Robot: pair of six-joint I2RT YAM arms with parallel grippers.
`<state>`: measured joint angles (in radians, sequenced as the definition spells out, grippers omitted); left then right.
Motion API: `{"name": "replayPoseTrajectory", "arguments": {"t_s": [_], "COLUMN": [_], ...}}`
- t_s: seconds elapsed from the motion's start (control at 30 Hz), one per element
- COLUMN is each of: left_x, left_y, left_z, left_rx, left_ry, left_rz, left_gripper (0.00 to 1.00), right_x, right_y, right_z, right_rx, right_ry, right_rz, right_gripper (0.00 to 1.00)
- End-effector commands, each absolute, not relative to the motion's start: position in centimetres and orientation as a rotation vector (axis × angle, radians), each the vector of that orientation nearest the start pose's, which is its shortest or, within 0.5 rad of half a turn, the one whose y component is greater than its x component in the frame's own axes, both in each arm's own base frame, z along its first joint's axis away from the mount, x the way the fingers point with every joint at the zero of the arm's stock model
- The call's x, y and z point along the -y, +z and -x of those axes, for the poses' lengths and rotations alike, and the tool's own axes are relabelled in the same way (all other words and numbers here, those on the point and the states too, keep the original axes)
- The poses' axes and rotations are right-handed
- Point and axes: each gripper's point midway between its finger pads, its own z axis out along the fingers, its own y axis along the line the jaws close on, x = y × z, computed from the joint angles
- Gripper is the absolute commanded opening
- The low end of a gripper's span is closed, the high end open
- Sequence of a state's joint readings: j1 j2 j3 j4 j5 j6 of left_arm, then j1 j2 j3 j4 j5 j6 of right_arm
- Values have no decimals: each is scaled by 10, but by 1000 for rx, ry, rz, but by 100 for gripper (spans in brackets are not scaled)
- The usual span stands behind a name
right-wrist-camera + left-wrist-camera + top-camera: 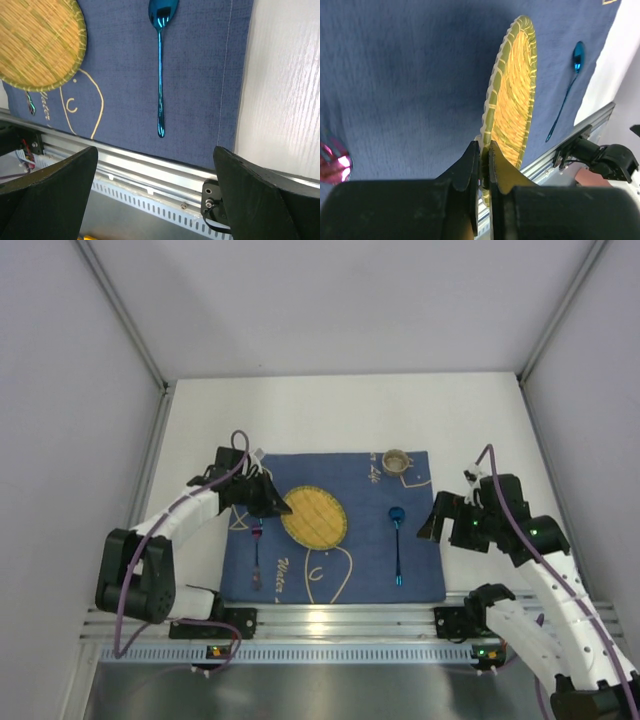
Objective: Set the dinner table for one person
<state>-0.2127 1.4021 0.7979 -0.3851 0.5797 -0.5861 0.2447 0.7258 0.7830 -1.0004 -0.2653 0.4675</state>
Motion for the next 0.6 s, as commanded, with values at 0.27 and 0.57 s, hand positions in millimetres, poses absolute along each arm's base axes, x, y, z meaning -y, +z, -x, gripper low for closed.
{"name": "replayPoseTrajectory", "arguments": {"t_s": [0.27, 0.57], "left_x": [185, 162], "left_y": [84, 57], "left_z": [-230, -218], "left_rx": [-2511, -2515], "left_ry": [-979, -719], "left_rz": [370, 537], "left_gripper": [0, 0], "right_x": [-103, -99], "right_y": [142, 145], "right_z": [-113, -101], "right_rx": [-2584, -2586], "right_ry": [684, 677], "right_rz": [-189, -166], "right_gripper": [99, 99]}}
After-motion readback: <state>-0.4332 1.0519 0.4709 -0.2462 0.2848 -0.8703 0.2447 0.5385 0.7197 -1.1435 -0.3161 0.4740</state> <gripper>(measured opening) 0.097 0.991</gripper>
